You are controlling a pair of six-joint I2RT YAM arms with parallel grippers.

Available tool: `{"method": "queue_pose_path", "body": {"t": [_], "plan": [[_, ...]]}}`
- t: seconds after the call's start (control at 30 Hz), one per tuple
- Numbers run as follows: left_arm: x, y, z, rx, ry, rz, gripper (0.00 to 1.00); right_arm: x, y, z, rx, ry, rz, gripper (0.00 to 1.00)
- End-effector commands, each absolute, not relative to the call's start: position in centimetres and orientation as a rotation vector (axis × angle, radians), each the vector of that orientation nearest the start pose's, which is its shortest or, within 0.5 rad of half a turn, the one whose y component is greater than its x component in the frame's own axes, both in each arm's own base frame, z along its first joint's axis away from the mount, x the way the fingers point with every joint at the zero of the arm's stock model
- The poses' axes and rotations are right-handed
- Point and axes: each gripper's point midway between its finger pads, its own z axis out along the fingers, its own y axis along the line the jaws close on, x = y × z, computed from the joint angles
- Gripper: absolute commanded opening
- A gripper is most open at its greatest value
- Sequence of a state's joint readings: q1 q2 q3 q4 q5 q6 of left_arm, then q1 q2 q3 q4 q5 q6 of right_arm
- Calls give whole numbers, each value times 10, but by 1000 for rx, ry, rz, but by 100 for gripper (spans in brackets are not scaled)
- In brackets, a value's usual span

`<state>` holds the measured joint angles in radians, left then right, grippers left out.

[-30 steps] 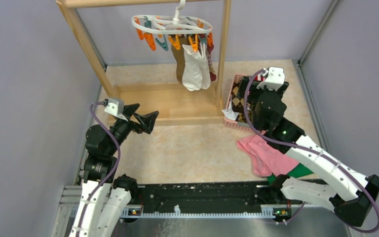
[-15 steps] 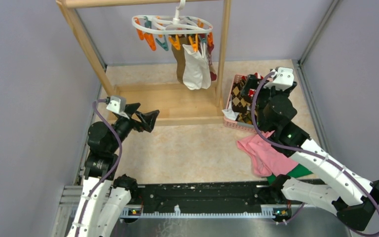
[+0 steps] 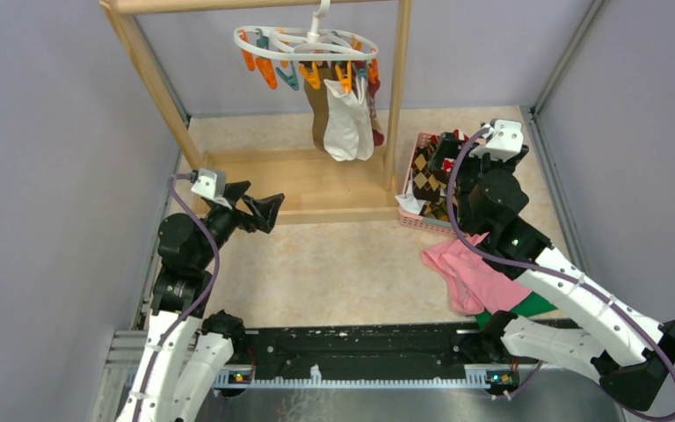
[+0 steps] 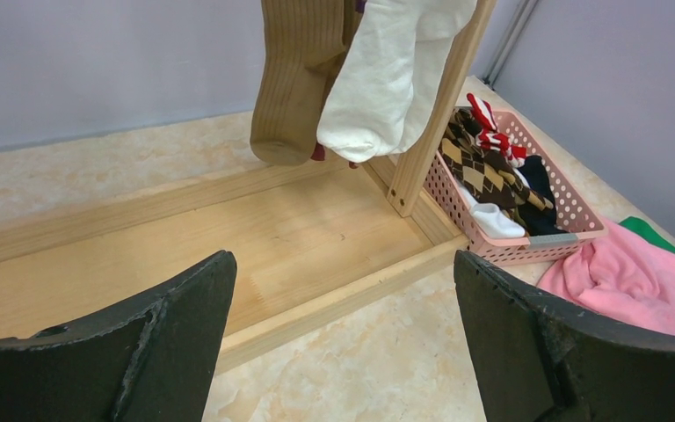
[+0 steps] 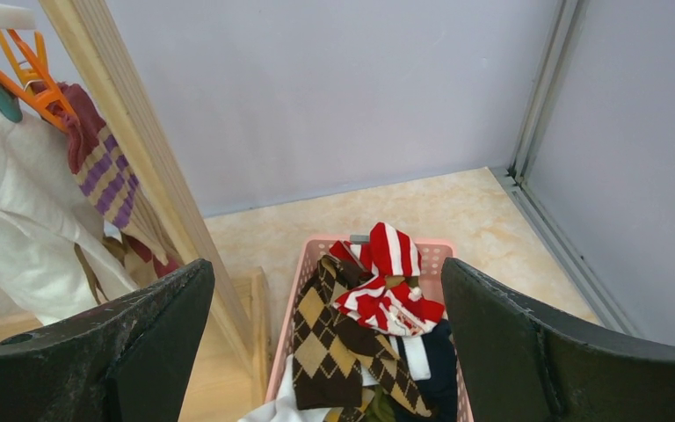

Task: Clip the socks to the hanger
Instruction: Reset both arms

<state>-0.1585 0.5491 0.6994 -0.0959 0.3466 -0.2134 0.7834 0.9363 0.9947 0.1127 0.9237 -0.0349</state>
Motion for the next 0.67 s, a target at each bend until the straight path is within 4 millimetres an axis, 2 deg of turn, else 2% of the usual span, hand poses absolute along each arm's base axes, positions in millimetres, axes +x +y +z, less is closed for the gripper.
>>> {"method": "queue_pose_path", "body": {"t": [0.0,0.63], "plan": [[256,-109,333,253,1467,-547,99,301,103,401,206,1425,-14,99],[258,-110,332,252,1464,-555,99,300,103,400,194,1416,-12,99]]}}
